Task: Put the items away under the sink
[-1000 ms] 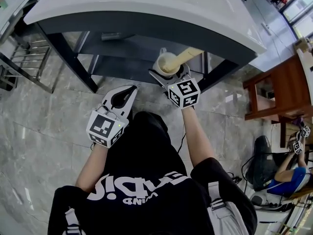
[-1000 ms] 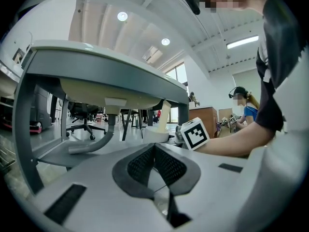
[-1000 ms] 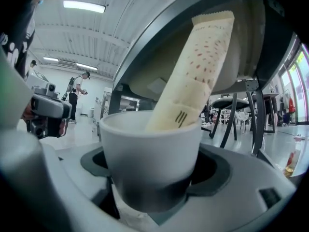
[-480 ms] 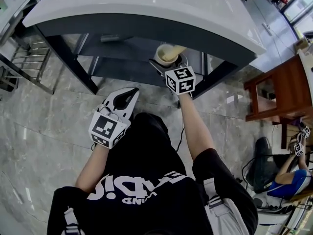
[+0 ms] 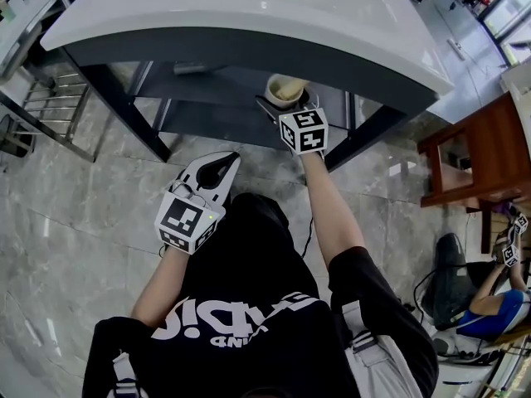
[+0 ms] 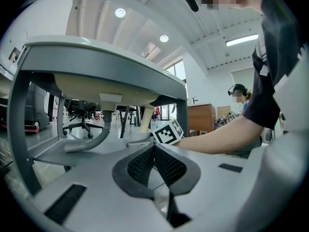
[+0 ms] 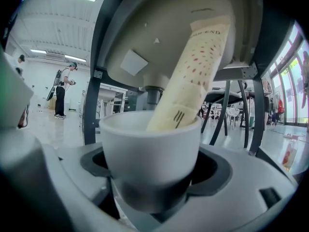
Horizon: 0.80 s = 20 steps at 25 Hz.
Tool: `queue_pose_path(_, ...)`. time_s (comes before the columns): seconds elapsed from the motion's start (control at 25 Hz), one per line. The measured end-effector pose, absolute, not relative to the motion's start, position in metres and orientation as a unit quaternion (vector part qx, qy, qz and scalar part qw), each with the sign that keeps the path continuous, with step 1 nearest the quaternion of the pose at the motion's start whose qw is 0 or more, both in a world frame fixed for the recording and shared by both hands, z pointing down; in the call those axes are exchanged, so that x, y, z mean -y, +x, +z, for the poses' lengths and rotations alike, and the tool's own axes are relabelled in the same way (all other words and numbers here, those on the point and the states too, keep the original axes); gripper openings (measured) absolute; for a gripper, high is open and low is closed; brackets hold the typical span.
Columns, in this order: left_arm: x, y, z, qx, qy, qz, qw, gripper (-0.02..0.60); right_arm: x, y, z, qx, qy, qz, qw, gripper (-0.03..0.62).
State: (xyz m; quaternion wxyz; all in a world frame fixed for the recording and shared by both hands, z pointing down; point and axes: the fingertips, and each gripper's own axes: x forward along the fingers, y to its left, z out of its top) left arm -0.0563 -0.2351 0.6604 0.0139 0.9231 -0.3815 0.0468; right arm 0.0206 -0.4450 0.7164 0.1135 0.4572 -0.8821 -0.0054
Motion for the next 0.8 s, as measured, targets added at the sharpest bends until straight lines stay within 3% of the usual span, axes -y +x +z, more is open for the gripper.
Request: queue_pose_path(0.8, 0.232, -0.068, 0.669, 0.386, 0.921, 0.041, 0.031, 0.018, 0.458, 0.020, 0.727, 0.850, 0.499, -0.016, 0.166, 0.471)
